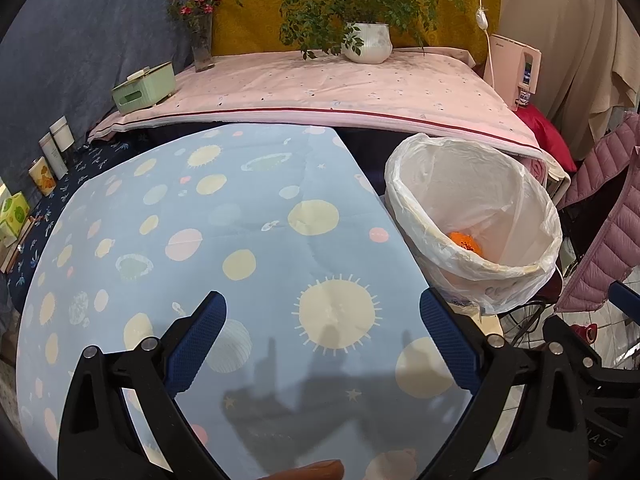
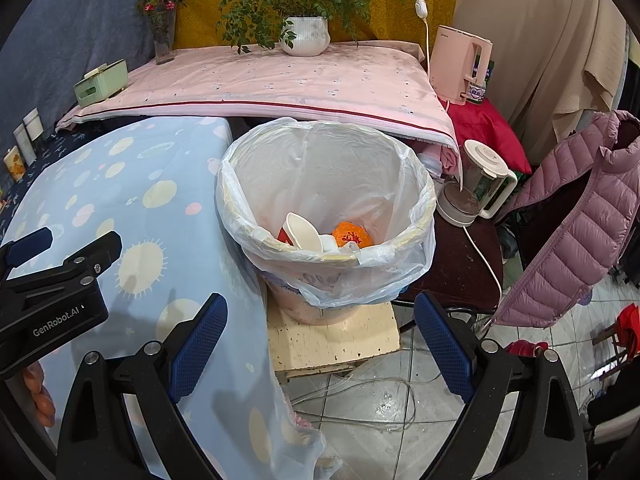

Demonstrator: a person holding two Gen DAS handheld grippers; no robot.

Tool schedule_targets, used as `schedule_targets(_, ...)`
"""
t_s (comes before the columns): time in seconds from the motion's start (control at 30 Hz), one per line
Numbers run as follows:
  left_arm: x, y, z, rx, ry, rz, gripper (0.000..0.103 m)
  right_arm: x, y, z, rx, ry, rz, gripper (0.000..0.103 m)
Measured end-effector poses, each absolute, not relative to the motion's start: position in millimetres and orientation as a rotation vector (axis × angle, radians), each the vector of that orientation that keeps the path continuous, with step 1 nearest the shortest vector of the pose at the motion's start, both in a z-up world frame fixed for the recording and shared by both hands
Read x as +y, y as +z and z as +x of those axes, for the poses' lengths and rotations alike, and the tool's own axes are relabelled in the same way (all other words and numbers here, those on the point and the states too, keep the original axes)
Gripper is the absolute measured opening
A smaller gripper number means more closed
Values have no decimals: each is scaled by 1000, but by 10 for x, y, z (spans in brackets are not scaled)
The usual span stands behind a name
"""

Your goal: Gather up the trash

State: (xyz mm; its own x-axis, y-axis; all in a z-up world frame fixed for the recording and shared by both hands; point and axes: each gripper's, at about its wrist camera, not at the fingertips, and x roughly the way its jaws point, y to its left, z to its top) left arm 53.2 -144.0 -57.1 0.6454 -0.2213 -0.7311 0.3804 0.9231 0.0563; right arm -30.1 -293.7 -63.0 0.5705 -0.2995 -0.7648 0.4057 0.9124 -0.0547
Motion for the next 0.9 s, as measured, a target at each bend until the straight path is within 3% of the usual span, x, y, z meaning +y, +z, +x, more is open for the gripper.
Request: schedule_targets(0.9,-1489,-580,495,792,-367,217,93,-2948,-632,-306,868,-416,134,90)
